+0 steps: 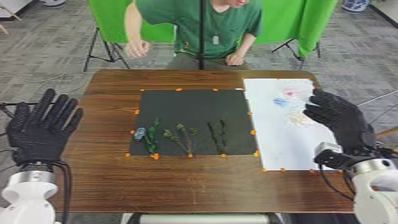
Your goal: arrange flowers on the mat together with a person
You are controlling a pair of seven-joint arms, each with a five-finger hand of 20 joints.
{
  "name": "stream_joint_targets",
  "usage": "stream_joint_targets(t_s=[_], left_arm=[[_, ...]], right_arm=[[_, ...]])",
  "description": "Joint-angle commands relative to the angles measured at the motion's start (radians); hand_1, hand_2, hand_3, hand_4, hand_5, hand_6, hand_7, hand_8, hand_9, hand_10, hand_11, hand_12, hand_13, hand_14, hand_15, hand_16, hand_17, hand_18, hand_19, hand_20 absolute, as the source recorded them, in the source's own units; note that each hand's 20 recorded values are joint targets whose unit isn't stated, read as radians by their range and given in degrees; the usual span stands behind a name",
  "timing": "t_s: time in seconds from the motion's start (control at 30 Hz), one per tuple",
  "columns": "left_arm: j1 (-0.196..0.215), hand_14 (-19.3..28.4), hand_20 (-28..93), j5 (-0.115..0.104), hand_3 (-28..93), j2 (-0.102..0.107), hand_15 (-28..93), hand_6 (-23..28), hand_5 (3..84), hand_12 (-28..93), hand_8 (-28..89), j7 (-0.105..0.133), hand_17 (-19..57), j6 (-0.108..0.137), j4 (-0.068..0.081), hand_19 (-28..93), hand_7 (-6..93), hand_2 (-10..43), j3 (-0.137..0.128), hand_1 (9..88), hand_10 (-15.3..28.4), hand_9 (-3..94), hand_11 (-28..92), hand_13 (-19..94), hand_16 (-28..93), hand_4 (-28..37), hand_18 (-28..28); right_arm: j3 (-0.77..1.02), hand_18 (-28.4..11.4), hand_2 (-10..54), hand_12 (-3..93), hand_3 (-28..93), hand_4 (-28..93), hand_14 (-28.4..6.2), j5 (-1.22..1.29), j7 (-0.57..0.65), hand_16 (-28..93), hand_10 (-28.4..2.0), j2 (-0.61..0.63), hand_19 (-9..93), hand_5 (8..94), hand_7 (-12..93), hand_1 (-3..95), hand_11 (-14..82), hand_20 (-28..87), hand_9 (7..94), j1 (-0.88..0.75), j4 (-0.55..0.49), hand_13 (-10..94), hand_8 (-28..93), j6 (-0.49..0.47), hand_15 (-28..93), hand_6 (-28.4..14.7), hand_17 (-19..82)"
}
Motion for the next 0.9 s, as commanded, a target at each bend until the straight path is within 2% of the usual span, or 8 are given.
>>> stream_joint_targets(t_s=[0.03,0.17,0.33,0.47,0.6,0.67,0.8,0.9], left_arm=[[0.029,13.8,13,0.000,71,-0.011,28,7.6,44.0,8,-9,0.006,-5.7,-0.009,-0.003,36,11.1,17.8,-0.011,23.1,14.6,38.2,18,28,-7,-28.3,14.6],[0.031,13.9,13,0.027,71,-0.010,28,7.5,44.1,8,-9,0.001,-5.8,0.005,-0.009,36,11.2,17.9,-0.006,23.2,14.6,38.3,18,28,-7,-28.3,14.6],[0.023,14.0,13,0.235,71,-0.011,29,7.6,44.1,8,-9,-0.059,-5.8,0.051,-0.013,36,11.1,17.9,-0.009,23.2,14.7,38.3,18,28,-7,-28.3,14.6],[0.020,13.9,12,0.304,71,-0.012,28,5.3,48.5,9,-10,-0.076,-5.2,0.058,-0.015,35,12.1,16.8,-0.014,25.6,14.2,38.8,19,28,-7,-28.3,14.1],[0.018,13.2,11,0.447,71,-0.009,29,4.8,51.7,8,-10,-0.118,-4.3,0.093,-0.016,34,12.3,16.1,-0.017,27.5,14.4,39.4,19,27,-8,-28.3,13.1],[0.022,12.9,11,0.451,71,-0.006,29,5.3,51.9,8,-10,-0.110,-4.3,0.112,-0.022,34,12.1,16.1,-0.012,27.6,14.4,38.9,19,27,-8,-28.3,12.9],[0.021,13.3,10,0.451,71,-0.005,29,7.1,46.6,7,-9,-0.103,-4.2,0.110,-0.019,33,11.1,16.3,-0.008,26.8,13.5,34.4,18,26,-9,-28.3,12.4],[0.021,13.4,9,0.428,72,-0.007,28,7.5,45.6,7,-9,-0.094,-2.8,0.099,-0.018,31,11.0,16.3,-0.009,26.3,13.7,33.4,18,25,-9,-28.3,10.7]], right_arm=[[0.032,-15.4,9.3,17.0,75,-22,-14.7,0.014,-0.032,25,-13.8,-0.018,34,43.4,14,21.5,4.7,15,39.5,-0.054,-0.011,31,-10,0.009,14,-3.3,13],[0.046,-15.3,9.6,16.9,75,-22,-14.7,0.030,-0.041,25,-13.8,-0.027,33,43.5,14,21.4,4.8,15,39.6,-0.071,-0.016,31,-10,-0.008,14,-3.3,14],[0.071,-15.3,9.7,16.8,75,-22,-14.5,0.035,-0.035,25,-13.9,-0.044,33,43.7,14,21.3,4.9,15,39.7,-0.095,-0.022,31,-10,-0.042,14,-3.3,14],[0.090,-15.3,9.7,16.7,75,-22,-14.5,0.038,-0.033,25,-13.9,-0.058,33,43.7,14,21.3,4.9,15,39.7,-0.114,-0.029,31,-10,-0.072,14,-3.4,14],[0.108,-15.4,9.8,16.7,75,-22,-14.5,0.042,-0.037,25,-14.0,-0.072,33,43.8,14,21.2,5.0,15,39.8,-0.133,-0.033,31,-10,-0.095,14,-3.4,14],[0.121,-15.4,9.8,16.7,75,-22,-14.6,0.039,-0.035,25,-14.0,-0.084,33,43.7,14,21.1,5.0,15,39.7,-0.144,-0.037,31,-10,-0.111,14,-3.4,14],[0.141,-15.5,9.9,16.7,75,-22,-14.6,0.046,-0.034,25,-14.0,-0.107,34,43.7,14,21.1,4.9,15,39.7,-0.163,-0.039,31,-10,-0.150,14,-3.4,14],[0.159,-15.5,10.0,16.6,75,-22,-14.6,0.041,-0.034,25,-14.0,-0.129,34,43.7,14,21.1,4.9,15,39.8,-0.184,-0.047,32,-10,-0.174,14,-3.4,13]])
